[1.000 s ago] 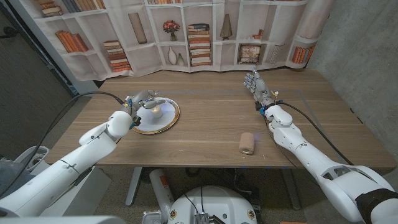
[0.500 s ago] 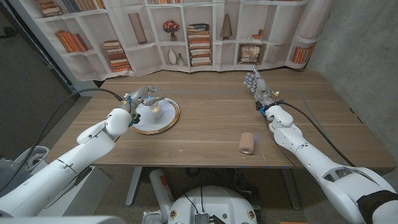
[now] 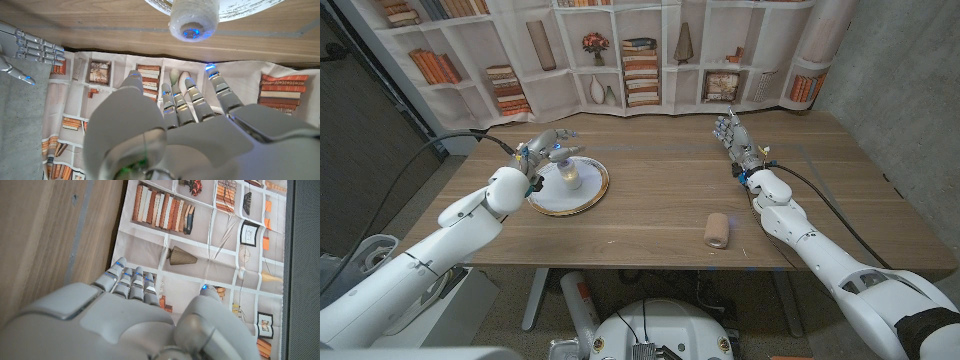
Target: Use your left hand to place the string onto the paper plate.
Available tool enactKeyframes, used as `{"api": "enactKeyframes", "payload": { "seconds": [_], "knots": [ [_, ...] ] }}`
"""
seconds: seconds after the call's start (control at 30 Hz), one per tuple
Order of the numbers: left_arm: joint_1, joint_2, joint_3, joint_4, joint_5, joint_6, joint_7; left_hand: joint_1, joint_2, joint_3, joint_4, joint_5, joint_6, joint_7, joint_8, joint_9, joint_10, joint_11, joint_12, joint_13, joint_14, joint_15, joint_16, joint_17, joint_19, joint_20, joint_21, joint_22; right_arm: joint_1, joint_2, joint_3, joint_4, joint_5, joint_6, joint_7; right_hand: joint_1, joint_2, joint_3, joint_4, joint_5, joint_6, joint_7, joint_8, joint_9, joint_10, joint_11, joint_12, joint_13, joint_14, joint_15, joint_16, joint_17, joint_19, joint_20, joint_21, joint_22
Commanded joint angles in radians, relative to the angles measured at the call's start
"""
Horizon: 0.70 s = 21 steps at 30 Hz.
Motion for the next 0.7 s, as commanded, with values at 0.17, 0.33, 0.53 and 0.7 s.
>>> {"api": "enactKeyframes", "payload": {
  "seconds": [0.17,0.33,0.53,0.7],
  "knots": [
    [0.009,0.029,-0.023,-0.074,0.046,0.029,0.016,-0.019,-0.001,-0.005,0.01,0.01,-0.002,-0.004,0.004,0.001,-0.022,0.0,0.001,-0.004,-0.026,0.003,0.002,0.001,-0.027,-0.005,-0.013,0.005,-0.005,-0.002,0.004,-0.012,0.001,0.003,-0.009,-0.001,0.009,-0.002,-0.001,0.004,0.005,-0.001,0.003,0.002,0.007,-0.001,0.006,0.004,0.011,0.001,0.004,0.002,0.01,0.002,0.0,0.005],
    [0.016,0.031,-0.033,-0.09,0.053,0.027,0.027,-0.025,0.0,-0.007,0.013,0.014,-0.015,-0.007,0.0,0.0,-0.033,-0.004,0.0,-0.006,-0.038,-0.002,0.001,0.0,-0.05,-0.013,-0.022,0.006,-0.006,-0.001,0.005,-0.013,0.002,0.007,-0.009,-0.001,0.01,-0.003,-0.001,0.003,0.005,-0.001,0.003,0.002,0.007,-0.002,0.006,0.004,0.012,0.002,0.004,0.002,0.009,0.002,0.0,0.005],
    [0.017,0.039,-0.035,-0.112,0.067,0.047,0.023,-0.03,0.002,-0.009,0.016,0.016,-0.019,-0.006,-0.001,0.0,-0.041,-0.004,-0.001,-0.007,-0.044,0.0,0.001,-0.001,-0.058,-0.014,-0.025,0.008,-0.011,-0.002,0.007,-0.017,0.003,0.008,-0.013,-0.001,0.01,-0.003,-0.002,0.003,0.005,-0.001,0.003,0.002,0.007,-0.001,0.006,0.004,0.012,0.002,0.004,0.002,0.009,0.002,0.0,0.005],
    [0.024,0.03,-0.036,-0.102,0.054,0.035,0.024,-0.035,0.002,-0.011,0.018,0.018,-0.023,-0.006,-0.002,0.0,-0.045,-0.003,0.0,-0.009,-0.045,0.001,0.002,-0.001,-0.063,-0.013,-0.026,0.008,-0.013,-0.003,0.007,-0.019,0.004,0.008,-0.013,-0.001,0.01,-0.004,-0.002,0.003,0.004,-0.001,0.002,0.002,0.008,-0.002,0.006,0.004,0.012,0.002,0.004,0.002,0.009,0.003,-0.001,0.005]
  ]
}}
